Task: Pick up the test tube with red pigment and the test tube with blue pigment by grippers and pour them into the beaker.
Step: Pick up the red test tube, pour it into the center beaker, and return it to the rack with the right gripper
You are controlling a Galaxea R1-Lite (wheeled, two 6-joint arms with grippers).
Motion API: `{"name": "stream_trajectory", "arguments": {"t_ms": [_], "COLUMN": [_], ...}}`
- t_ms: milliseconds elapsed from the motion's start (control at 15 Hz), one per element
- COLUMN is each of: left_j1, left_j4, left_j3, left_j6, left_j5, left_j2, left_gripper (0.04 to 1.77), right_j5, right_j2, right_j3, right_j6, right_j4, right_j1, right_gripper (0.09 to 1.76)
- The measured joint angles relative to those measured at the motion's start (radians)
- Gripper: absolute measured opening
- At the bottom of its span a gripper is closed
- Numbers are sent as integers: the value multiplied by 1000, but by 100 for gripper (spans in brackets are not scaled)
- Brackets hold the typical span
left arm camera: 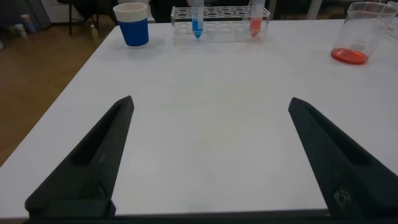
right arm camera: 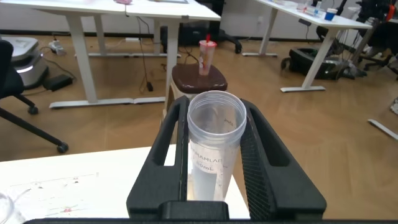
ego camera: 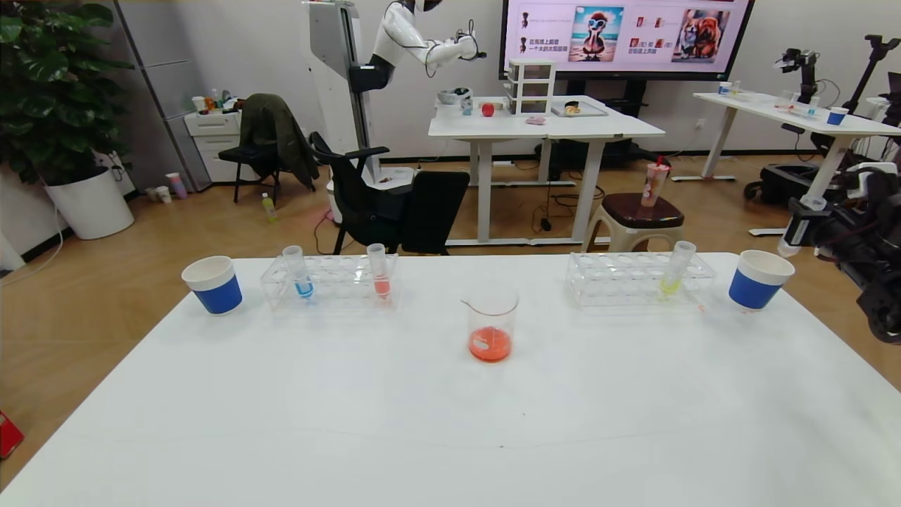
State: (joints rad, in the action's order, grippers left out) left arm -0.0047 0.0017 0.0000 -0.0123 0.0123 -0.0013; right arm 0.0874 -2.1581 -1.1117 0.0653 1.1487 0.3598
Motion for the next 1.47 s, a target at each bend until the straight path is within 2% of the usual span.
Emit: {"name": "stream_trajectory", "arguments": {"t_ms": [267, 533, 933, 1267, 1333, 1400, 1467], "left_j1": [0, 0, 0, 0, 0, 0, 0], "left_j4": [0, 0, 0, 0, 0, 0, 0], "left_j3": [0, 0, 0, 0, 0, 0, 0], "left_j6": [0, 0, 0, 0, 0, 0, 0], "left_j5": [0, 0, 0, 0, 0, 0, 0], "left_j2": [0, 0, 0, 0, 0, 0, 0], "left_gripper": [173, 173, 173, 173, 173, 173, 173], "right_j5": [-3, -2, -2, 2, 3, 3, 3], "right_j2": [-99, -149, -166, -163, -162, -162, -161], "right_j3": [-1, 10, 20, 52, 59, 61, 61], "right_j6": [0, -4, -7, -9, -9, -9, -14], "right_j4": [93, 99, 99, 155, 154, 154, 156], "right_j1": [-2, -11, -13, -21, -21, -21, -23], "right_gripper": [51, 51, 51, 51, 61, 84, 121]}}
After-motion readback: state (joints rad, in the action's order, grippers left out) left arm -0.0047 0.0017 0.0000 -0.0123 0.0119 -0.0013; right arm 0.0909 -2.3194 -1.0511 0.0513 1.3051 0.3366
